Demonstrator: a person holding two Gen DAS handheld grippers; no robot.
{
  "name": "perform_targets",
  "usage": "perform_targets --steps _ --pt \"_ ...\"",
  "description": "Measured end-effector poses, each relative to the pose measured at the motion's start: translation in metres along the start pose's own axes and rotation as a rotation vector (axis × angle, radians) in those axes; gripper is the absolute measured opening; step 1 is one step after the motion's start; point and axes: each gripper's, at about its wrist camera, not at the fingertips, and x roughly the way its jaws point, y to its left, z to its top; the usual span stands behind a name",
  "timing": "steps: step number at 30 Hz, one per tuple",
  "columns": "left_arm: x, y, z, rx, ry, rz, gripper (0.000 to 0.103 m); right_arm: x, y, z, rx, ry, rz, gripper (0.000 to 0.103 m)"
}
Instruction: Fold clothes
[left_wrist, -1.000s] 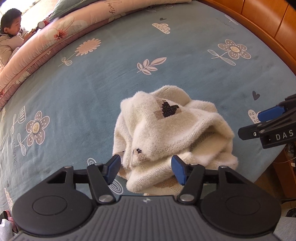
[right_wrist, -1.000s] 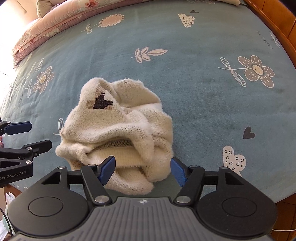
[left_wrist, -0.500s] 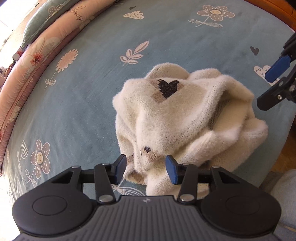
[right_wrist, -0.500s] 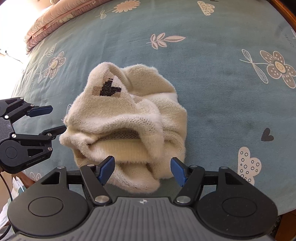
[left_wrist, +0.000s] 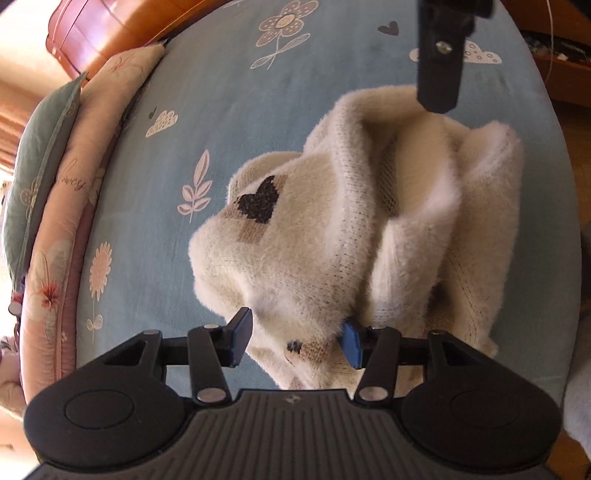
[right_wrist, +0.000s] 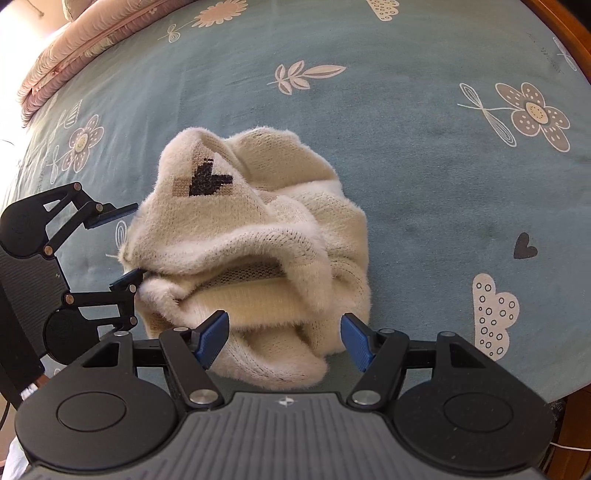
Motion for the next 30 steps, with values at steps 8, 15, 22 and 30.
perform_targets --steps 8,15,22,30 --pt "-0.012 0.026 0.006 -0.022 -0.094 -0.063 0.017 -0.005 0.007 0.003 0.045 -0.03 -0.011 0.071" --pt "0.007 0.088 0.032 -0.136 -0.135 -0.043 0.016 -0.011 0.004 0.0 0.097 -0.046 -0.023 0.071" --pt "0.023 0.084 0.042 0.036 -0.171 -0.097 0.016 -0.016 -0.001 -0.005 0.156 -0.063 -0.035 0.071" --pt "0.015 0.061 0.036 0.185 -0.175 -0.024 0.051 -0.011 -0.013 -0.009 0.223 -0.055 -0.031 0.072"
